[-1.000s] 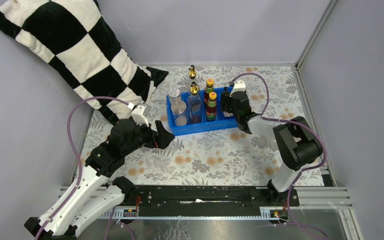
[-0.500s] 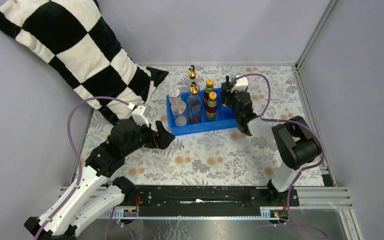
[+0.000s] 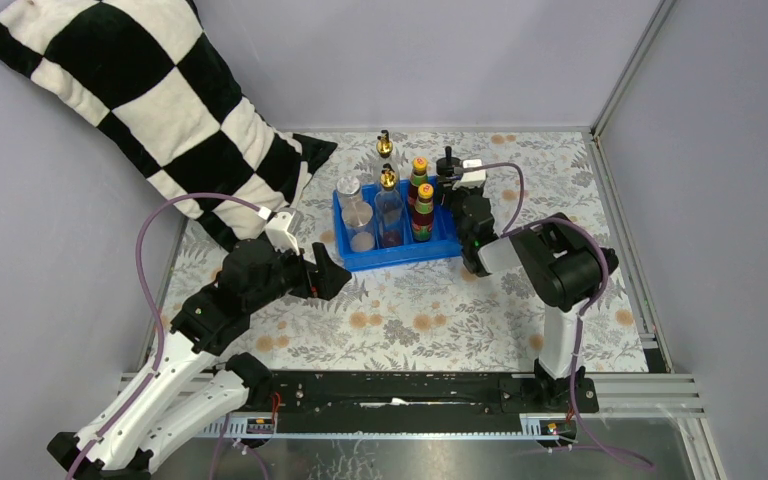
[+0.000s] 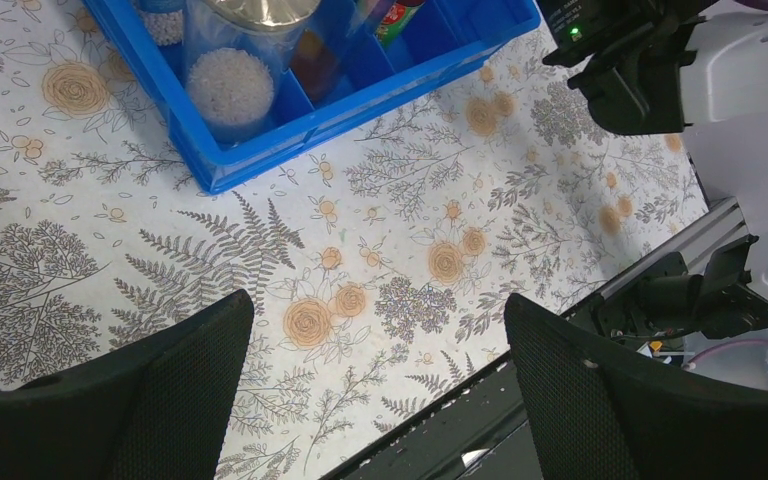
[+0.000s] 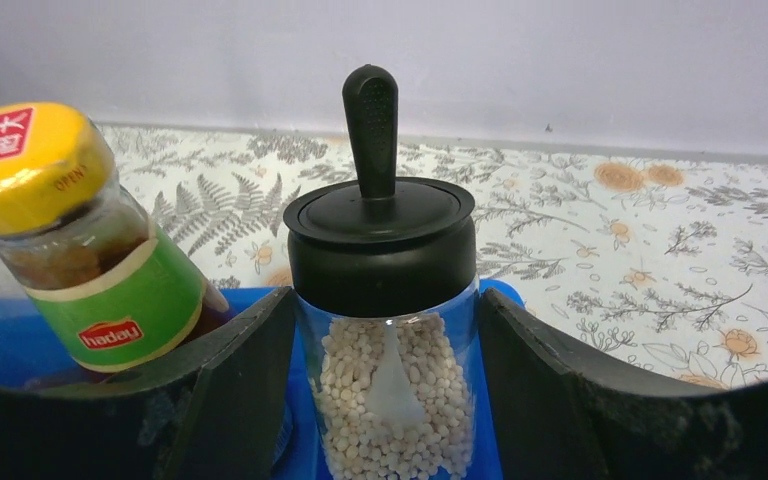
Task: Organize the condiment bottles
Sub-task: Place the bottle in the storage box, then adjust the bottle in the storage box.
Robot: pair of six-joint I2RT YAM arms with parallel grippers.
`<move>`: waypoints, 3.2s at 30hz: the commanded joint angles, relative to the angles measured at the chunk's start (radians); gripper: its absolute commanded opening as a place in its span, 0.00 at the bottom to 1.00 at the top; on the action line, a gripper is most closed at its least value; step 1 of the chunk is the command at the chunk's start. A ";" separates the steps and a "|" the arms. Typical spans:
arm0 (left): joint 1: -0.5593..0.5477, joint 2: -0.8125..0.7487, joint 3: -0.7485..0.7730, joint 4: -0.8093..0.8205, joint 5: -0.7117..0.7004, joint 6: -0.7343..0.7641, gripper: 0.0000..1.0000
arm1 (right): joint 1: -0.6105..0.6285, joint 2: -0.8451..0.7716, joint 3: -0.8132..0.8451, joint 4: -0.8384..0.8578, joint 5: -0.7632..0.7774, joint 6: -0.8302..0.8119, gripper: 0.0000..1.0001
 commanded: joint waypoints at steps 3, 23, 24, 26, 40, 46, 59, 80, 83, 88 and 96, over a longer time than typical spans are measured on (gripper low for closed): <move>-0.012 -0.006 -0.016 0.053 -0.004 0.002 0.99 | 0.034 0.045 -0.025 0.418 0.109 -0.074 0.53; -0.014 -0.005 -0.016 0.056 -0.003 0.002 0.99 | 0.053 -0.071 -0.133 0.349 0.200 -0.032 0.93; -0.014 -0.007 -0.017 0.056 -0.002 0.002 0.99 | 0.055 -0.107 -0.146 0.331 0.212 -0.033 0.93; -0.015 -0.006 -0.017 0.056 -0.003 0.002 0.99 | 0.055 -0.195 -0.173 0.268 0.230 -0.032 0.94; -0.021 -0.036 -0.020 0.055 -0.017 -0.001 0.99 | 0.054 -0.639 0.295 -1.484 0.169 0.218 0.42; -0.028 -0.043 -0.017 0.051 -0.019 0.001 0.99 | 0.048 -0.548 0.396 -1.758 0.056 0.260 0.62; -0.048 -0.038 -0.016 0.051 -0.011 0.005 0.99 | 0.027 -0.397 0.246 -1.394 -0.056 0.261 0.54; -0.071 -0.043 -0.014 0.043 -0.034 0.002 0.99 | -0.038 -0.144 0.315 -1.071 -0.021 0.252 0.49; -0.072 -0.041 -0.013 0.041 -0.038 0.001 0.99 | -0.048 -0.111 0.356 -1.065 -0.055 0.223 0.49; -0.076 -0.036 -0.013 0.037 -0.046 -0.001 0.99 | -0.064 -0.053 0.416 -1.063 -0.111 0.198 0.49; -0.082 -0.028 -0.011 0.033 -0.055 -0.002 0.99 | -0.074 -0.172 0.339 -1.099 -0.129 0.207 0.54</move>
